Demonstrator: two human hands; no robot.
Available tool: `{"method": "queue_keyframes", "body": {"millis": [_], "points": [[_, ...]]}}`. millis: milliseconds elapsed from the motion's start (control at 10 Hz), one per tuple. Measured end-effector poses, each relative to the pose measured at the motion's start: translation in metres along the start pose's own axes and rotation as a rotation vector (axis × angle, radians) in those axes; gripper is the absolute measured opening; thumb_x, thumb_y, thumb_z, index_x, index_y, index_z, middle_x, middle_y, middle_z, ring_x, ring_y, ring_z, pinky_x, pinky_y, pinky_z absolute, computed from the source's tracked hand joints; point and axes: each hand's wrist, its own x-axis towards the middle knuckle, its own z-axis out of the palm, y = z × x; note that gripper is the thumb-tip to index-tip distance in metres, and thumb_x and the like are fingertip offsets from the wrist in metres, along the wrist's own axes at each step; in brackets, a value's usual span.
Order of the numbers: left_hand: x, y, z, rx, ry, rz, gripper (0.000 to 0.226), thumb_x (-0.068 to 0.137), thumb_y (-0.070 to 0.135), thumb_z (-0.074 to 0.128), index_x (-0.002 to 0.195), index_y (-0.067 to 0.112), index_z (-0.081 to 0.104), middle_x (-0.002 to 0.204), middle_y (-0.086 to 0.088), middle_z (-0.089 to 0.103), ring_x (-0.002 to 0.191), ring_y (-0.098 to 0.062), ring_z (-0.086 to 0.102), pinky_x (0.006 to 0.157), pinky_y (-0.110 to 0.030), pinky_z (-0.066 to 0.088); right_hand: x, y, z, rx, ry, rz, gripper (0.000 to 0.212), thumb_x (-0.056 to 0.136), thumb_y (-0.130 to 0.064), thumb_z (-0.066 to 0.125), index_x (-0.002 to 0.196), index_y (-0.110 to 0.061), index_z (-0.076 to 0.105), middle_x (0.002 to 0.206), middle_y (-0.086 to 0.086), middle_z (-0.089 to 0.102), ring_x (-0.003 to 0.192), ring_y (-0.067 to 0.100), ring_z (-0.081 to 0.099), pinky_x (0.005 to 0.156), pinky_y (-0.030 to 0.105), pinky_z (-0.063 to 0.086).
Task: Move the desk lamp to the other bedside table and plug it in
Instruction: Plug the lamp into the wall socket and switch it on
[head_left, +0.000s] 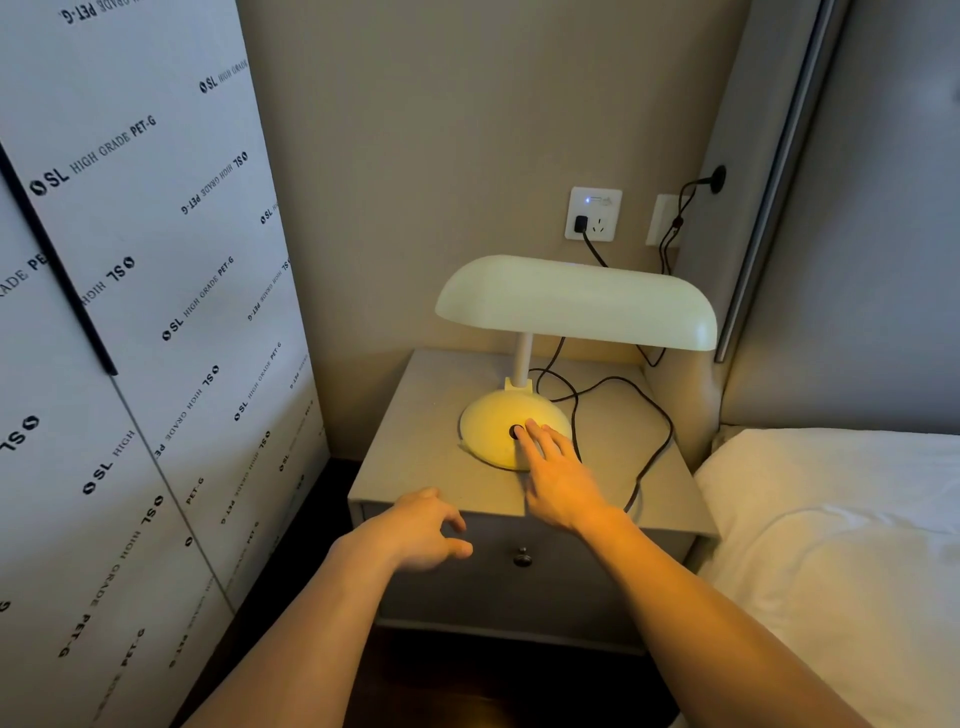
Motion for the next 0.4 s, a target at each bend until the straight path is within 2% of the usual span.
{"method": "queue_keyframes", "body": {"millis": [200,300,400], "points": [[0.005,-0.003,0.002,0.064,0.016,0.000,0.044,0.090,0.048,0.064,0.129,0.027,0.062,0.144,-0.003,0.041,0.136,-0.026,0.040,0.113,-0.039,0.034,0.001,-0.007,-0.013,-0.032,-0.052,0.056,0.081,0.086,-0.009,0.052,0.154,-0.024,0.010,0.162,-0.006,0.004,0.148,0.023,0.008,0.103,0.047,0.048],[0.007,-0.006,0.002,0.039,0.006,0.008,0.041,0.090,0.046,0.064,0.127,0.028,0.063,0.142,-0.003,0.042,0.138,-0.027,0.039,0.114,-0.038,0.032,0.002,-0.009,-0.024,-0.059,-0.127,0.047,0.084,0.085,-0.007,0.051,0.155,-0.021,0.007,0.163,-0.006,0.000,0.149,0.024,0.007,0.101,0.046,0.048],[0.002,-0.005,0.000,-0.010,-0.012,0.006,0.039,0.092,0.043,0.064,0.127,0.027,0.062,0.147,-0.001,0.038,0.142,-0.025,0.035,0.116,-0.039,0.030,-0.007,-0.015,-0.039,-0.107,-0.211,0.010,0.084,0.087,-0.008,0.054,0.156,-0.016,0.006,0.164,0.001,-0.001,0.150,0.026,0.011,0.108,0.049,0.042]]}}
